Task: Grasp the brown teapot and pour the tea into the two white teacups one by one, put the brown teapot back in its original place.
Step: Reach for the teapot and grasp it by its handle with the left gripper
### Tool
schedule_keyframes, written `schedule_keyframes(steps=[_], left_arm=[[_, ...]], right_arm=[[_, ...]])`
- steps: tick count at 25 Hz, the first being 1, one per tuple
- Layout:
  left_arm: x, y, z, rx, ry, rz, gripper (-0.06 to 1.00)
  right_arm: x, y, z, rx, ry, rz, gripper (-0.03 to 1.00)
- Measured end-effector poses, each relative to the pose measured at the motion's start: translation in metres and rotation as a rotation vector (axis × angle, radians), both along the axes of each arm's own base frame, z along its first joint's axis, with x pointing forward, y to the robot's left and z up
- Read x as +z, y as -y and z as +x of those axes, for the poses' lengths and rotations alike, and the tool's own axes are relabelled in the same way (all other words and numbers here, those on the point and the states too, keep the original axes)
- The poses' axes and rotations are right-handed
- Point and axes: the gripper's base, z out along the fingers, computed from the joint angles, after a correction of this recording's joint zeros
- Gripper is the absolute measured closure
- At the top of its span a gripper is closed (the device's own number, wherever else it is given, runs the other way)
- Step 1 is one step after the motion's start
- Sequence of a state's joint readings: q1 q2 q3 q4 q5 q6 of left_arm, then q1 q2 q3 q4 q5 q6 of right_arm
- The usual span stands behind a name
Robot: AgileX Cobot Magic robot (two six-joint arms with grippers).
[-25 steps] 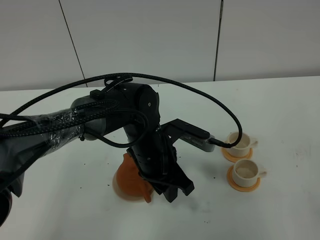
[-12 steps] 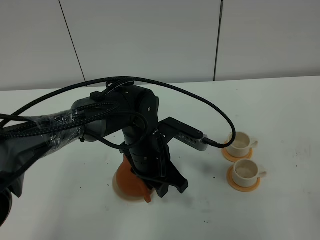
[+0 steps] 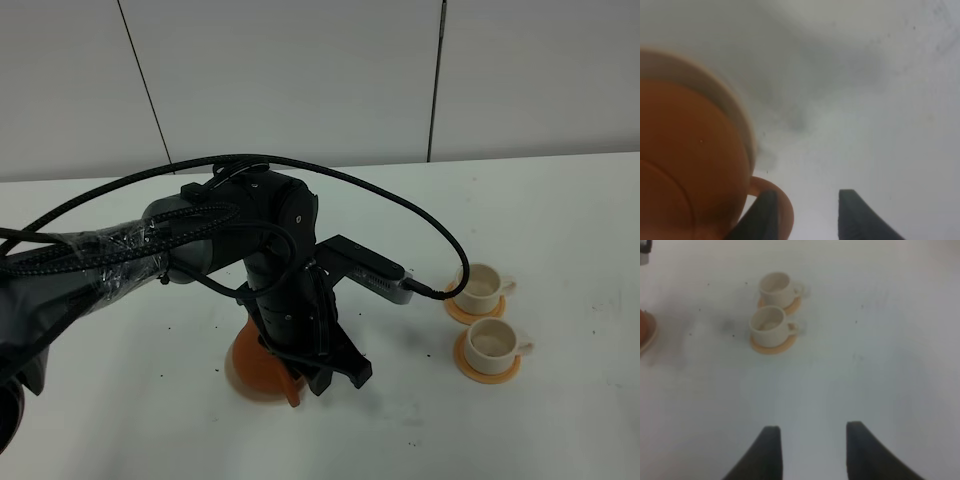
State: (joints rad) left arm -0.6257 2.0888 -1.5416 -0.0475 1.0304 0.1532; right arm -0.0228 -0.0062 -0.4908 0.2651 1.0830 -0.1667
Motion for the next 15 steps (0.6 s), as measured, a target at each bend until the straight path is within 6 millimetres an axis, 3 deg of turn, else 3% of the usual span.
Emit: schedule_keyframes(steps=[15], left_arm=[[0.0000,-0.0072,-0.0019,-0.026,-0.020,0.077,0.58]], right_arm=[[0.0000,0.0000,0.0000,0.000,0.000,-0.001,0.67]])
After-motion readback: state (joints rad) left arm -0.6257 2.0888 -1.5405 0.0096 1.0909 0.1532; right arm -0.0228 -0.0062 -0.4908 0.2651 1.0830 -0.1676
